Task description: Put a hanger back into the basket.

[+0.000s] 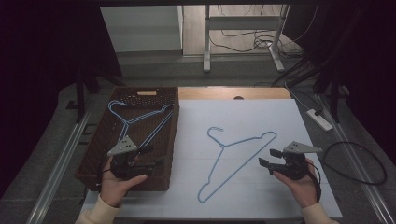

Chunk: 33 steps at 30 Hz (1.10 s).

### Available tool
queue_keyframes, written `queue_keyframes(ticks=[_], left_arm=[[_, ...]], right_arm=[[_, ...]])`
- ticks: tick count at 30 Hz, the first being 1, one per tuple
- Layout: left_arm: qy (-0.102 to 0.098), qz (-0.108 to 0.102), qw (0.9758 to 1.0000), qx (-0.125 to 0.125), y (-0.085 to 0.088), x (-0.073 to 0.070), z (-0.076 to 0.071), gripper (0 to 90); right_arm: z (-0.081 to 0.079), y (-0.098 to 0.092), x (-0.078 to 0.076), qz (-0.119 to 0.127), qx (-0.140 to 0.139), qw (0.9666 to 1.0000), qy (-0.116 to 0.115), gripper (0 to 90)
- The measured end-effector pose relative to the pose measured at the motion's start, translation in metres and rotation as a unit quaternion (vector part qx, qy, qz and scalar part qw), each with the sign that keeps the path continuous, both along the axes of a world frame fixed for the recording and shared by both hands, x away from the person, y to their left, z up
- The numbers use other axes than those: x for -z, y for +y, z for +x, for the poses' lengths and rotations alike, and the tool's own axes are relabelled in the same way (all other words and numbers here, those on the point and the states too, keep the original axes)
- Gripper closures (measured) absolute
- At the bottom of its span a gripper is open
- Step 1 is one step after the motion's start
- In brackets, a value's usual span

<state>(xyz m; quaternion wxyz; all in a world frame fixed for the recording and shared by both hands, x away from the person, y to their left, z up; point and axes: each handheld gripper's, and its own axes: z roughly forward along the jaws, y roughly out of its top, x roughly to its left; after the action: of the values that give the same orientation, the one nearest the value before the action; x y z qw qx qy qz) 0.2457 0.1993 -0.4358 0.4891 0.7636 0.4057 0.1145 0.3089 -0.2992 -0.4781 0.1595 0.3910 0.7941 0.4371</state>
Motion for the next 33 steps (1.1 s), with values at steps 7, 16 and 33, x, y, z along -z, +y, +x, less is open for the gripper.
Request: queue_keyframes(ticks=[7,16,33], left_arm=[[-0.003,-0.001,1.0000,0.003,-0.002,-0.001,-0.001,30.2],[-0.003,0.003,1.0000,0.004,-0.005,0.002,0.000,29.7],[-0.007,0.001,0.9999,0.009,-0.002,0.006,0.001,29.8]], right_arm=[[-0.001,0.001,-0.001,-0.001,-0.004,1.0000,-0.001,36.5],[-0.001,0.007,-0.004,-0.016,-0.023,0.9996,0.003,34.8],[0.013,0.032,-0.011,-0.045,-0.074,0.9949,0.050,48.7]])
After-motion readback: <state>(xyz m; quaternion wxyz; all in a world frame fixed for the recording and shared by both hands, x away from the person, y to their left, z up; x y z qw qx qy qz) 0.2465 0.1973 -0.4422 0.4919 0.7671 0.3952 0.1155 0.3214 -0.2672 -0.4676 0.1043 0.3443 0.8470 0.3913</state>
